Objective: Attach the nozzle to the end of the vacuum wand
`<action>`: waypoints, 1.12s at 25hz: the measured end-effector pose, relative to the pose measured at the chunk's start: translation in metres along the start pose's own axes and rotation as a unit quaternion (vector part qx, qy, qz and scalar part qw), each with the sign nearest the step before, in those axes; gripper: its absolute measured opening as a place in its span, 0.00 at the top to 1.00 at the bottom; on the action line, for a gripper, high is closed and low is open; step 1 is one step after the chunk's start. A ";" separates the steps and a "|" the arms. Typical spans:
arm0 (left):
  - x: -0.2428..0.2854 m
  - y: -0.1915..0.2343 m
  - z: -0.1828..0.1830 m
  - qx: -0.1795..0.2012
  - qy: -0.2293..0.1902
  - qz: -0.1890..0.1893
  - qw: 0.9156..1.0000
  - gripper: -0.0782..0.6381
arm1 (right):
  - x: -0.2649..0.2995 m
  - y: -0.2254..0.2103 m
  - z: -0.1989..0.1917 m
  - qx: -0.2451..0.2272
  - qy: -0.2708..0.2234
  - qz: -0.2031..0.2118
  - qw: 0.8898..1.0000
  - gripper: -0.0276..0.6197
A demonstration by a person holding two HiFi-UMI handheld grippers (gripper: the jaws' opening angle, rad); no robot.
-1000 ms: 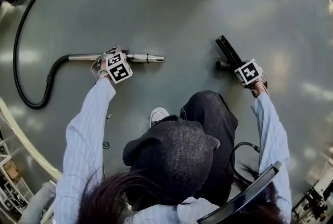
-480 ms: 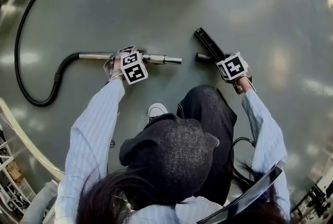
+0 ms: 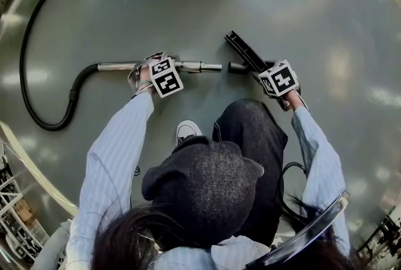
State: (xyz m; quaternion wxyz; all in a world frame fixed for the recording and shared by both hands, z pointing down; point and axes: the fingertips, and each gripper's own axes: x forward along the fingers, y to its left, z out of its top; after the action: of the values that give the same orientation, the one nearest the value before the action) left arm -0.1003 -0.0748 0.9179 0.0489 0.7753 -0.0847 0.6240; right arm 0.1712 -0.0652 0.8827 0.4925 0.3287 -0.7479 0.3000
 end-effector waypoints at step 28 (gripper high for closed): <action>0.015 -0.014 0.010 0.006 0.028 -0.001 1.000 0.61 | -0.005 0.034 0.014 -0.002 -0.008 0.013 1.000 0.61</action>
State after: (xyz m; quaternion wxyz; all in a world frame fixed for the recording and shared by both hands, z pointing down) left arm -0.0846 -0.0636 0.9308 0.0471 0.7582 -0.0790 0.6455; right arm 0.1382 -0.0549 0.8688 0.4836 0.3202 -0.7564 0.3023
